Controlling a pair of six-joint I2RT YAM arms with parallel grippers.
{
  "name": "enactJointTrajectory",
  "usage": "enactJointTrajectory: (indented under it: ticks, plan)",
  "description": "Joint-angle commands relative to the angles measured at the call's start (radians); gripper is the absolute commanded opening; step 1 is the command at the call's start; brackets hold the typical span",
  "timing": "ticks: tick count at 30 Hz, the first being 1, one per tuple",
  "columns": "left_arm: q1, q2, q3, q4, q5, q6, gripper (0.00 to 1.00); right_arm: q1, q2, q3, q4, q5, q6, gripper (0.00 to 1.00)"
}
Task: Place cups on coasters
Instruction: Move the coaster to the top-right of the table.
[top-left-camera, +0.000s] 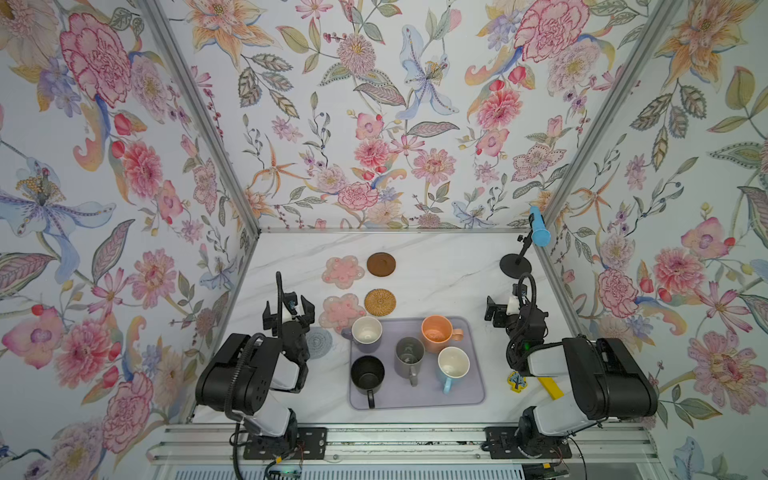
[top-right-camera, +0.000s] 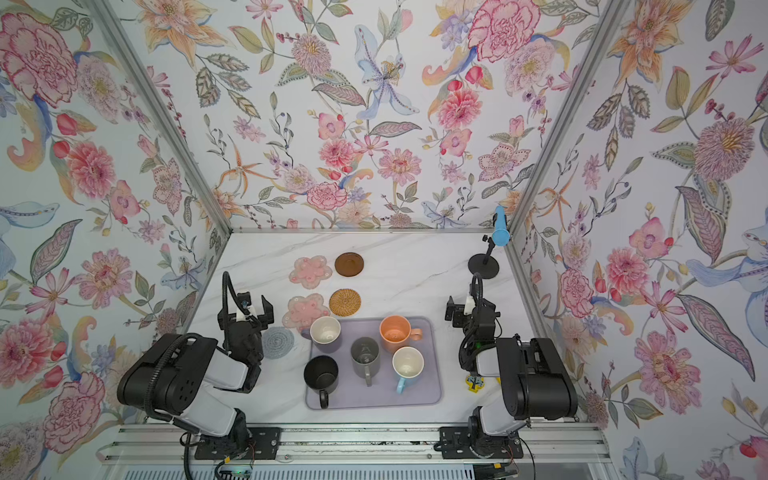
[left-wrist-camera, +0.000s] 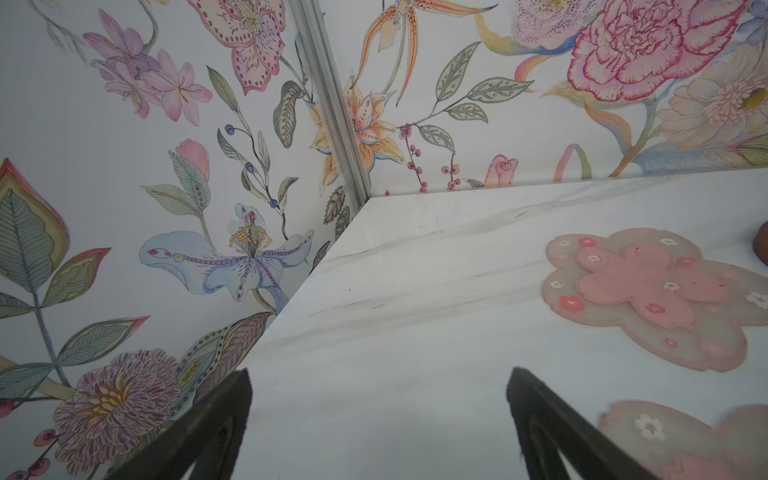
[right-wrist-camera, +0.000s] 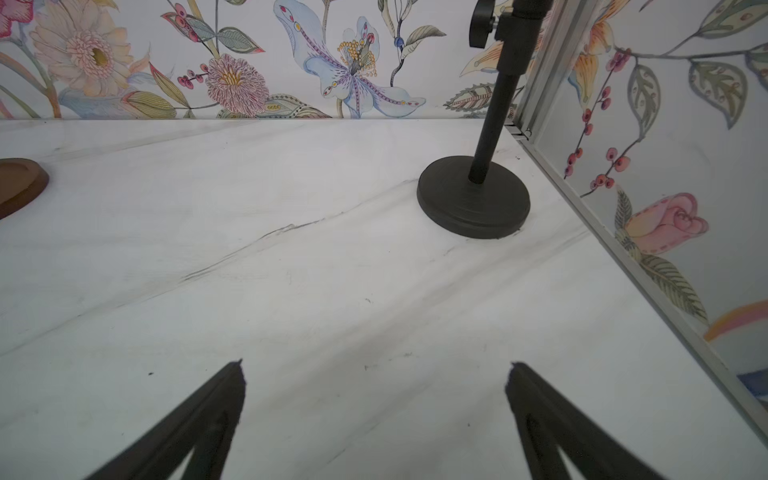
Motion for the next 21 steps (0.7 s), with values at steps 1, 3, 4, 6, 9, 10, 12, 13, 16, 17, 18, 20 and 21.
enactJointTrajectory:
  ticks: [1, 3, 4, 6, 9, 10, 12, 13, 16, 17, 18, 20, 21]
  plan:
    - [-0.007, 0.008, 0.014, 0.07, 0.005, 0.015, 0.99, -0.008, 0.013, 0.022, 0.05, -0.009, -0.018, 0.99]
    - [-0.007, 0.009, 0.015, 0.071, 0.005, 0.015, 0.99, -0.007, 0.013, 0.022, 0.05, -0.009, -0.018, 0.99]
    - [-0.006, 0.009, 0.015, 0.07, 0.005, 0.015, 0.99, -0.007, 0.012, 0.022, 0.049, -0.008, -0.018, 0.99]
    - [-0.007, 0.008, 0.015, 0.068, 0.005, 0.015, 0.99, -0.007, 0.013, 0.022, 0.048, -0.009, -0.018, 0.99]
    - [-0.007, 0.008, 0.015, 0.068, 0.005, 0.015, 0.99, -0.008, 0.013, 0.024, 0.049, -0.009, -0.017, 0.99]
    - [-0.007, 0.009, 0.016, 0.069, 0.004, 0.014, 0.99, -0.008, 0.013, 0.023, 0.049, -0.009, -0.018, 0.99]
    - [-0.004, 0.009, 0.023, 0.053, 0.006, 0.011, 0.99, -0.007, 0.013, 0.023, 0.048, -0.009, -0.017, 0.99]
    - [0.007, 0.003, 0.025, 0.029, 0.027, 0.003, 0.99, -0.006, 0.013, 0.022, 0.049, -0.009, -0.017, 0.99]
    - [0.018, -0.001, 0.025, 0.016, 0.054, -0.004, 0.99, -0.006, 0.013, 0.023, 0.049, -0.009, -0.018, 0.99]
    - [0.018, -0.003, 0.026, 0.013, 0.054, -0.005, 0.99, -0.007, 0.014, 0.024, 0.049, -0.008, -0.018, 0.99]
    - [0.018, -0.001, 0.025, 0.013, 0.054, -0.005, 0.99, -0.006, 0.013, 0.023, 0.049, -0.009, -0.018, 0.99]
    - [0.019, -0.003, 0.026, 0.013, 0.053, -0.005, 0.99, -0.005, 0.013, 0.024, 0.049, -0.009, -0.018, 0.99]
    - [0.019, -0.002, 0.026, 0.013, 0.054, -0.005, 0.99, -0.007, 0.013, 0.023, 0.049, -0.008, -0.018, 0.99]
